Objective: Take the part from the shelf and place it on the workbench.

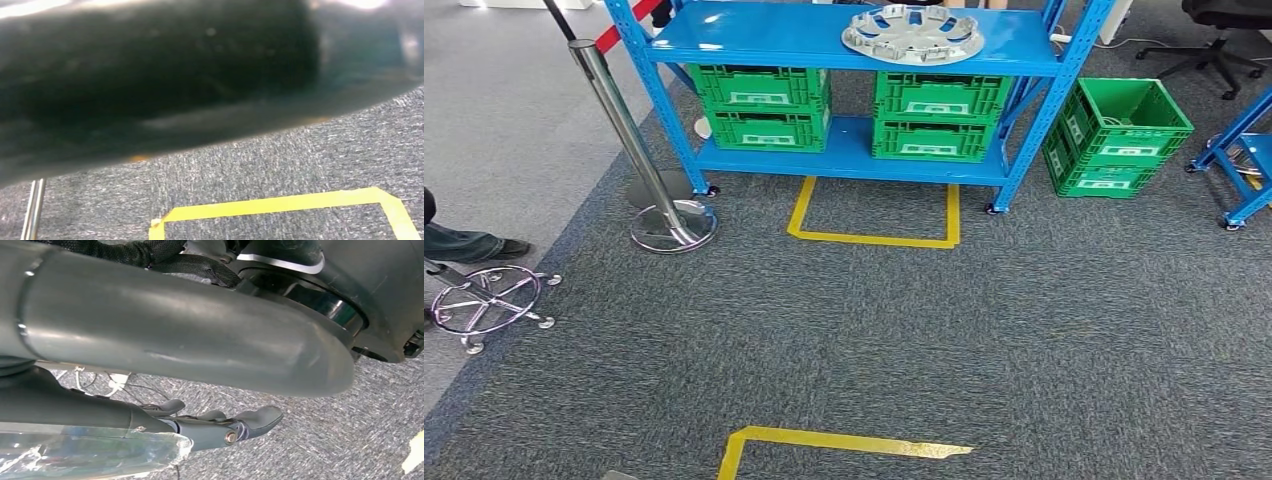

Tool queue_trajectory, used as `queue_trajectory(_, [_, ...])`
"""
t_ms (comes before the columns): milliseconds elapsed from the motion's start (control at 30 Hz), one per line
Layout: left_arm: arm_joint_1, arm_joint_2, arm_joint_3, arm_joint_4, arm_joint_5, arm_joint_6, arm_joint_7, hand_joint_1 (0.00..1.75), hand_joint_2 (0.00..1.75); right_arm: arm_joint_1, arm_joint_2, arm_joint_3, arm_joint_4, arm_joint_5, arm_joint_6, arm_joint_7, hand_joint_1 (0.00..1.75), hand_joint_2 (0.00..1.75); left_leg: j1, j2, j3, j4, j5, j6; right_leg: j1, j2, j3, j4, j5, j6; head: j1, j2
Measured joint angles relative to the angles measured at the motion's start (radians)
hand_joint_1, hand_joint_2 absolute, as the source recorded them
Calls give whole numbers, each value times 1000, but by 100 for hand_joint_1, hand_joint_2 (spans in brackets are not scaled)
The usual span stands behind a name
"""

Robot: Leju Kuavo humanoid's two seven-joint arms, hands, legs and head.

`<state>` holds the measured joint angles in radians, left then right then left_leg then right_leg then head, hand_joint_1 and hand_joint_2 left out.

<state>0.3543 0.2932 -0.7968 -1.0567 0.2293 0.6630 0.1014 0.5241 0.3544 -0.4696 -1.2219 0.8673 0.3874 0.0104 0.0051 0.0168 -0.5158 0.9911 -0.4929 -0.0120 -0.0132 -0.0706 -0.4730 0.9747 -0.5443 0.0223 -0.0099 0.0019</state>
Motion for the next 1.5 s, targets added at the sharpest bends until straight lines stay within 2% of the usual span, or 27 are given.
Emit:
queue_trajectory(167, [2, 0, 8, 0, -6, -2, 0, 0, 0, -1, 0, 0, 0, 0, -2, -1, 0, 0, -6, 0, 0, 3, -4, 9, -7, 0, 1, -1, 0, 9, 0, 0])
queue_trajectory(267, [6, -1, 11, 0, -11, -3, 0, 0, 0, -4, 0, 0, 0, 0, -4, -2, 0, 0, -7, -1, 1, -3, -3, 21, -10, -2, 7, -6, -1, 19, -1, 0])
queue_trajectory(300, [7, -2, 12, 0, -13, -4, 0, 0, 0, -6, 0, 0, 0, 0, -5, -2, 0, 0, -5, -2, 5, -10, -1, 27, -10, 6, 7, -1, -8, 23, 0, 0])
queue_trajectory(333, [8, -2, 14, 0, -15, -4, 0, 0, 0, -7, 0, 0, 0, 0, -6, -3, 0, 0, -2, -3, 9, -17, 3, 32, -9, 20, 0, 21, -24, 25, 2, 0])
queue_trajectory(367, [7, -4, 15, -1, -16, -5, 0, 0, 0, -9, 0, 0, 0, 0, -7, -4, 0, 0, 1, -5, 12, -22, 6, 36, -9, 37, -20, 66, -51, 25, 4, 0])
queue_trajectory(433, [6, -6, 17, -2, -17, -6, 0, 0, 0, -9, 0, -1, 1, 1, -8, -4, 0, 0, 1, -8, 13, -23, 5, 39, -8, 63, -94, 206, -115, 24, 8, 0])
queue_trajectory(467, [7, -8, 18, -2, -17, -6, 0, 0, 0, -9, 0, -1, 2, 2, -8, -4, 0, 0, 1, -11, 14, -23, 4, 39, -8, 67, -130, 266, -130, 23, 8, 0])
queue_trajectory(500, [7, -9, 19, -2, -17, -6, 0, 0, 0, -9, 0, -2, 3, 3, -8, -4, 0, 0, 0, -14, 16, -23, 1, 39, -7, 68, -152, 293, -124, 22, 9, 0])
queue_trajectory(533, [7, -10, 19, -2, -17, -7, 0, 0, 0, -9, 0, -3, 4, 4, -8, -4, 0, 0, 0, -17, 20, -22, -1, 37, -7, 68, -155, 279, -97, 21, 9, 0])
queue_trajectory(600, [7, -12, 22, -2, -19, -9, 0, 0, 0, -8, 0, -5, 4, 5, -9, -5, 0, 0, 1, -23, 32, -22, -10, 30, -7, 70, -109, 155, -11, 15, 9, 0])
queue_trajectory(633, [7, -13, 24, -2, -20, -11, 0, 0, 0, -9, 0, -5, 4, 6, -10, -5, 0, 0, 0, -26, 37, -20, -15, 25, -7, 71, -83, 91, 19, 11, 10, 0])
queue_trajectory(667, [8, -15, 26, -2, -21, -13, 0, 0, 0, -9, 0, -6, 5, 6, -11, -5, 0, 0, -2, -27, 39, -19, -19, 19, -6, 73, -63, 47, 36, 7, 10, 0])
queue_trajectory(700, [8, -15, 28, -2, -22, -14, 0, 0, 0, -10, 0, -6, 5, 7, -11, -6, 0, 0, -2, -28, 40, -17, -21, 13, -4, 74, -53, 27, 39, 3, 9, 0])
queue_trajectory(767, [8, -16, 31, -2, -26, -15, 0, 0, 0, -10, 0, -6, 6, 7, -12, -6, 0, 0, 0, -30, 39, -16, -24, 1, -1, 75, -50, 25, 38, -6, 9, 0])
queue_trajectory(833, [8, -17, 34, -2, -29, -15, 0, 0, 0, -10, 0, -8, 6, 8, -12, -6, 0, 0, 4, -27, 30, 9, -42, -11, -3, 72, -48, 22, 38, -17, 7, 0])
queue_trajectory(867, [8, -17, 35, -2, -29, -16, 0, 0, 0, -10, 0, -9, 6, 8, -12, -6, 0, 0, 5, -26, 11, 50, -67, -16, -4, 70, -46, 19, 38, -23, 6, 0])
queue_trajectory(933, [8, -17, 37, -2, -30, -16, 0, 0, 0, -11, 0, -10, 6, 8, -12, -7, 0, 0, 7, -24, -59, 186, -130, -24, -5, 66, -44, 19, 34, -31, 3, 0])
queue_trajectory(967, [8, -17, 38, -2, -30, -16, 0, 0, 0, -11, 0, -11, 6, 8, -12, -7, 0, 0, 7, -24, -95, 249, -150, -26, -4, 65, -43, 19, 32, -32, 4, 0])
queue_trajectory(1000, [9, -17, 38, -2, -30, -16, 0, 0, 0, -11, 0, -11, 7, 8, -12, -7, 0, 0, 8, -24, -119, 286, -152, -27, -4, 64, -40, 19, 30, -33, 4, 0])
queue_trajectory(1033, [10, -18, 39, -2, -30, -17, 0, 0, 0, -11, 0, -11, 8, 8, -12, -7, 0, 0, 8, -24, -125, 283, -131, -27, -4, 64, -37, 19, 26, -33, 4, 0])
queue_trajectory(1067, [11, -18, 40, -2, -30, -17, 0, 0, 0, -11, 0, -11, 8, 9, -12, -7, 0, 0, 8, -24, -110, 241, -92, -25, -4, 64, -33, 19, 22, -31, 4, 0])
queue_trajectory(1100, [11, -17, 41, -2, -30, -17, 0, 0, 0, -11, 0, -11, 9, 9, -12, -7, 0, 0, 9, -22, -83, 173, -46, -23, -4, 64, -28, 19, 17, -28, 3, 0])
queue_trajectory(1133, [11, -17, 41, -2, -30, -17, 0, 0, 0, -11, 0, -11, 9, 9, -12, -7, 0, 0, 8, -20, -53, 106, -13, -21, -2, 64, -23, 20, 11, -24, 3, 0])
queue_trajectory(1167, [11, -18, 42, -2, -31, -17, 0, 0, 0, -12, 0, -11, 9, 9, -12, -7, 0, 0, 7, -19, -30, 55, 4, -17, 0, 64, -20, 22, 5, -19, 3, 0])
queue_trajectory(1200, [10, -18, 43, -2, -33, -18, 0, 0, 0, -12, 0, -11, 9, 9, -12, -7, 0, 0, 6, -18, -19, 26, 7, -12, 2, 64, -18, 22, 0, -13, 3, 0])
queue_trajectory(1333, [15, -20, 45, -2, -38, -22, 0, 0, 0, -13, 0, -12, 10, 10, -10, -8, 0, 0, 3, -20, -16, 15, -1, 9, 2, 62, -13, 17, -4, 7, 3, 0])
queue_trajectory(1500, [16, -21, 47, -2, -38, -22, 0, 0, 0, -13, 0, -11, 10, 10, -11, -8, 0, 0, 6, -20, -13, 9, 1, 15, 1, 63, -13, 24, -11, 11, 3, 0])
